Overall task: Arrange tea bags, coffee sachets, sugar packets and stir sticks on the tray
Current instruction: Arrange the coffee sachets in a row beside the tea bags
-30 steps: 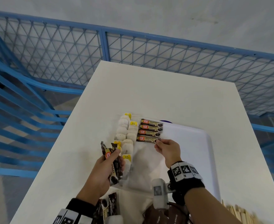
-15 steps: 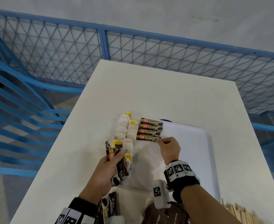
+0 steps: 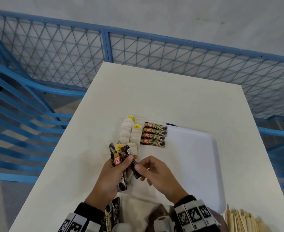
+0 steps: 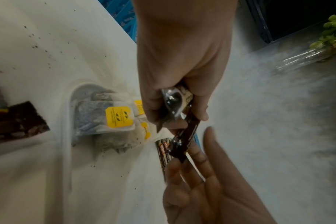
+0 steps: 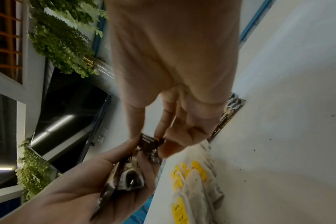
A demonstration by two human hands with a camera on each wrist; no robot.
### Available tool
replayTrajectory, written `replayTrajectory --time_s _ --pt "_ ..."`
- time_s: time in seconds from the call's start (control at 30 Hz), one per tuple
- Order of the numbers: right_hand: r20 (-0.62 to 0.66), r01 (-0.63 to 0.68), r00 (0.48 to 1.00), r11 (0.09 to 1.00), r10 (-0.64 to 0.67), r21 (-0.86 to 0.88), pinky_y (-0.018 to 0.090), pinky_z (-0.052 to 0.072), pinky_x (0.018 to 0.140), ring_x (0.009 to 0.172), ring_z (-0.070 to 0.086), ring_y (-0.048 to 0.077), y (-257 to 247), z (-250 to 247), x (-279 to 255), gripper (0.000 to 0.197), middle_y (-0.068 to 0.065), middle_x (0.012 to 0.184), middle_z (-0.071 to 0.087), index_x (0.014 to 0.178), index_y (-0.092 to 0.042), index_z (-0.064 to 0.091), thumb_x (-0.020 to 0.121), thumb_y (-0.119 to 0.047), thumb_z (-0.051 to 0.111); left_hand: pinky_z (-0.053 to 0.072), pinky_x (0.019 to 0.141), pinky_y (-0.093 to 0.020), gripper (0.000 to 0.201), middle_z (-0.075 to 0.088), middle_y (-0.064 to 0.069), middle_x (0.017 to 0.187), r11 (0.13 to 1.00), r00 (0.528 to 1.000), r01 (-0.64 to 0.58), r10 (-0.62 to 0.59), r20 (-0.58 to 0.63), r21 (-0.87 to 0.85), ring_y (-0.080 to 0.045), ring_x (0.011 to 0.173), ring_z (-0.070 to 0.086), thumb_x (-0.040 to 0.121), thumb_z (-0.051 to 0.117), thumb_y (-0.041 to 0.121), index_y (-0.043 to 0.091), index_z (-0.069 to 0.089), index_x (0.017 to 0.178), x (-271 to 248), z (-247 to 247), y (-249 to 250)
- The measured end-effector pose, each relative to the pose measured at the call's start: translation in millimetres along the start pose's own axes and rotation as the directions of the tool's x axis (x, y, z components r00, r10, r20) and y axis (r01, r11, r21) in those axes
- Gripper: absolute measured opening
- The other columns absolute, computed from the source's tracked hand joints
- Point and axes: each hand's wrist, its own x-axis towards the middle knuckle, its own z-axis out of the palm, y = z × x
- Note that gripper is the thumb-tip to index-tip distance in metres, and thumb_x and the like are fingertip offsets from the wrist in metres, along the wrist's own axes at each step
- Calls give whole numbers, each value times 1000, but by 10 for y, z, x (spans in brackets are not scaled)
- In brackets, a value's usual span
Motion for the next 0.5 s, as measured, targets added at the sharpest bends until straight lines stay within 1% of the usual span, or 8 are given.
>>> replayTrajectory --time_s 0.03,0.1,0.2,0.27,0.33,0.37,0.43,0.5 --pt "14 11 1000 1000 -11 13 18 42 49 59 59 9 23 -4 -5 11 -5 71 64 86 -9 59 84 -15 67 47 54 -26 15 65 -13 73 1000 1000 -1 1 1 -20 -19 62 57 83 64 19 6 70 90 -1 -4 -3" --pt "-3 41 999 999 -41 27 20 45 53 62 60 12 79 -17 -10 10 -4 72 65 84 -9 60 82 -2 67 47 54 -26 17 64 -14 71 1000 1000 -9 9 9 -28 -21 61 57 81 65 19 3 67 86 -14 -8 -5" --pt "-140 181 972 981 -190 -69 19 49 65 66 61 7 134 -26 -31 20 -5 73 67 82 -19 64 79 0 68 46 53 -25 18 61 -6 62 1000 1000 -4 4 6 -21 -14 50 55 82 63 24 6 63 80 -43 -22 0" --pt "-226 308 902 916 -366 -255 13 50 71 77 62 3 150 -44 -59 28 -6 81 66 92 -24 66 79 0 68 47 46 -20 25 60 -4 61 998 999 42 -42 3 -55 -11 45 55 83 61 30 6 64 82 -63 -39 18" --pt "-239 415 798 792 -553 -449 8 49 73 84 60 0 185 -79 -68 27 -6 86 63 96 -19 69 78 2 67 45 42 -18 30 58 -6 63 989 997 79 -78 15 -127 -10 43 53 82 59 34 4 65 85 -78 -56 42" --pt "-232 438 758 739 -610 -512 7 49 74 84 59 -1 209 -94 -66 25 -6 87 61 95 -16 70 78 2 66 45 41 -17 30 57 -6 61 985 996 85 -82 26 -148 -10 42 52 84 58 33 4 65 88 -87 -58 51" --pt "-237 442 724 699 -648 -562 9 49 75 84 58 0 238 -115 -58 22 -5 87 60 92 -14 70 78 1 65 44 40 -18 23 55 -6 58 991 997 70 -66 35 -115 -10 41 49 84 61 27 5 66 89 -85 -67 48" --pt "-235 443 729 705 -643 -554 11 50 76 83 58 2 248 -109 -65 21 -6 89 58 93 -15 69 78 -2 65 42 39 -20 11 56 -6 59 998 999 31 -30 17 -49 -11 42 47 77 68 16 7 66 83 -81 -76 39"
